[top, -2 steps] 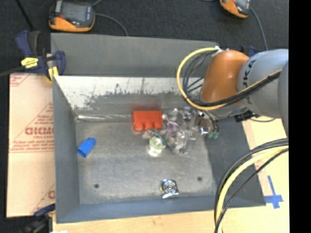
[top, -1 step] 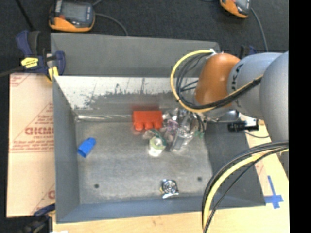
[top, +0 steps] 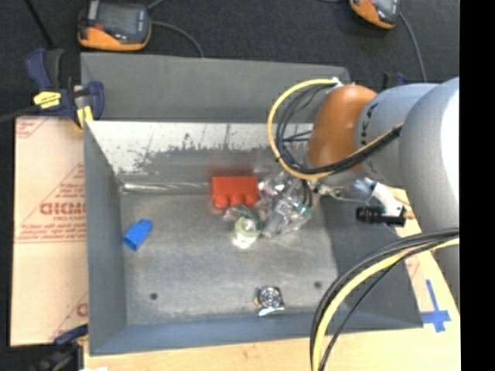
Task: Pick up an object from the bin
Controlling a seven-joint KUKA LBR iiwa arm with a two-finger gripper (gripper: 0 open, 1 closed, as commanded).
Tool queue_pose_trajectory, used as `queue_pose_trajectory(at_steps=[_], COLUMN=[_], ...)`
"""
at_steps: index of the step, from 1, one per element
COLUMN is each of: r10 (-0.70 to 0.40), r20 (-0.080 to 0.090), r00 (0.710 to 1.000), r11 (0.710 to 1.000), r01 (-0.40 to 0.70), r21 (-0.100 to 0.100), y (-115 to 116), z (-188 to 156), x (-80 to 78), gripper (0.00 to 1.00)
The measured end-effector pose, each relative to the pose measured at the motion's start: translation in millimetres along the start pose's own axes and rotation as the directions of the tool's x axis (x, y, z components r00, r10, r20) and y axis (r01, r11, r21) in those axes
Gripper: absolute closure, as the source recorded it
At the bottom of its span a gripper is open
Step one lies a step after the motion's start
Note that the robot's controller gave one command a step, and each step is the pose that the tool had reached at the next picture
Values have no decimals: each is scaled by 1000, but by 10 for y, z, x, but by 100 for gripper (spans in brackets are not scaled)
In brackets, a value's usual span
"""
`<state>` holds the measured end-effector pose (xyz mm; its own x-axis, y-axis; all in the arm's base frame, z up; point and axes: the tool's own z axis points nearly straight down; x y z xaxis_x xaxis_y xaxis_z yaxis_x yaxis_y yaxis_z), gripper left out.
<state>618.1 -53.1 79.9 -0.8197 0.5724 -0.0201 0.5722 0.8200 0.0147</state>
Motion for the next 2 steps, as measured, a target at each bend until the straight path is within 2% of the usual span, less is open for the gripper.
queue_pose_trajectory(at_steps=[1,2], r10=[-3,-10], r20=[10,-10], r00=[1000,1000], r11=[1000,1000], r01=[3,10], r21=[-7,9], y=[28,45], z=[-67,-636], x=[-32,-77], gripper=[100,100])
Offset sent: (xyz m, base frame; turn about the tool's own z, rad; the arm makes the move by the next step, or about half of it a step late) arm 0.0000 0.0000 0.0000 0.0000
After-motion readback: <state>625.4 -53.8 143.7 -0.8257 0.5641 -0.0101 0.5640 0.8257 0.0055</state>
